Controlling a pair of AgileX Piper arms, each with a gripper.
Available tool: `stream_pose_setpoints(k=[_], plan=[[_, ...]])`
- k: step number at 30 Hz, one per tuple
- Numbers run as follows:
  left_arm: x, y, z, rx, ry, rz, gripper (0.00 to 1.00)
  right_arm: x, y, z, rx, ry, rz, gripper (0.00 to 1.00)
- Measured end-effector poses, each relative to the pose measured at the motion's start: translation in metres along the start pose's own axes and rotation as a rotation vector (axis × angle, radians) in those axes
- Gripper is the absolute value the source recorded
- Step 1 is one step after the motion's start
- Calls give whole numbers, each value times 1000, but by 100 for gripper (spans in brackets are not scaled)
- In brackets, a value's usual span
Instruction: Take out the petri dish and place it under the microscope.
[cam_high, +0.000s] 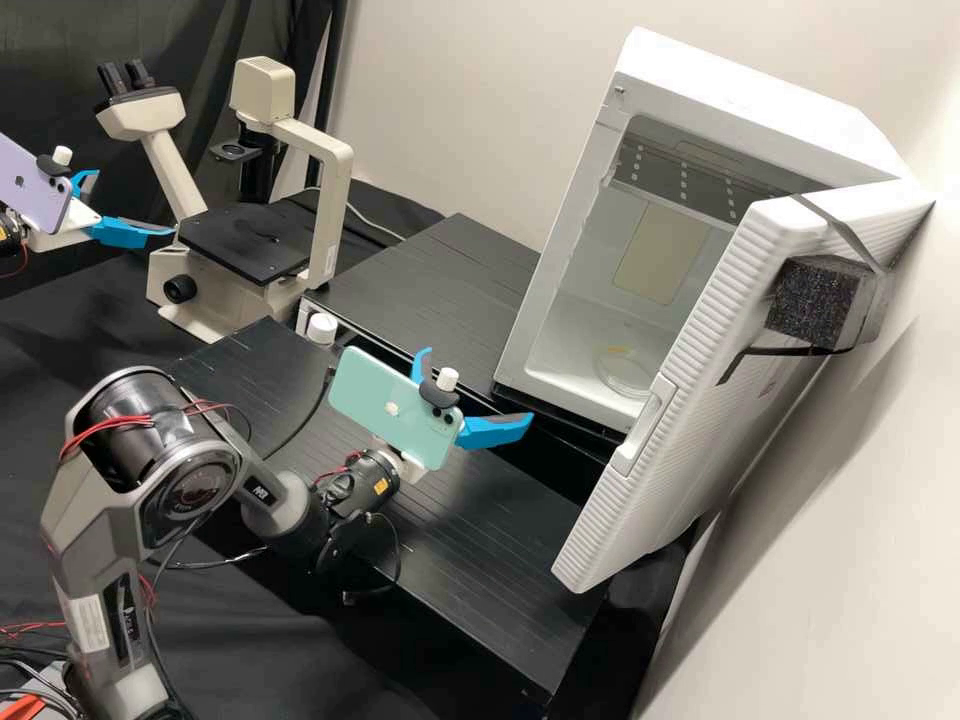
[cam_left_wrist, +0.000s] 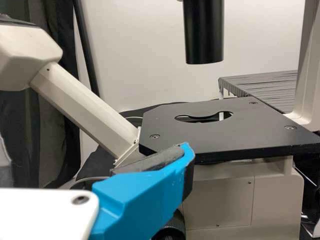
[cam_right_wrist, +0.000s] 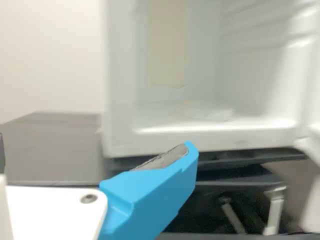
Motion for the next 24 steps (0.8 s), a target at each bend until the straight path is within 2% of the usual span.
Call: stream_pose_setpoints(k=[6, 11, 24], plan=[[0, 0, 0, 0, 0, 0, 100, 14, 27, 13, -24, -22, 93, 100], [0, 0, 0, 0, 0, 0, 100, 40, 40, 19, -42, -8, 131, 100], [0, 0, 0, 0, 0, 0, 100, 101, 45, 53, -69, -93, 87, 100]])
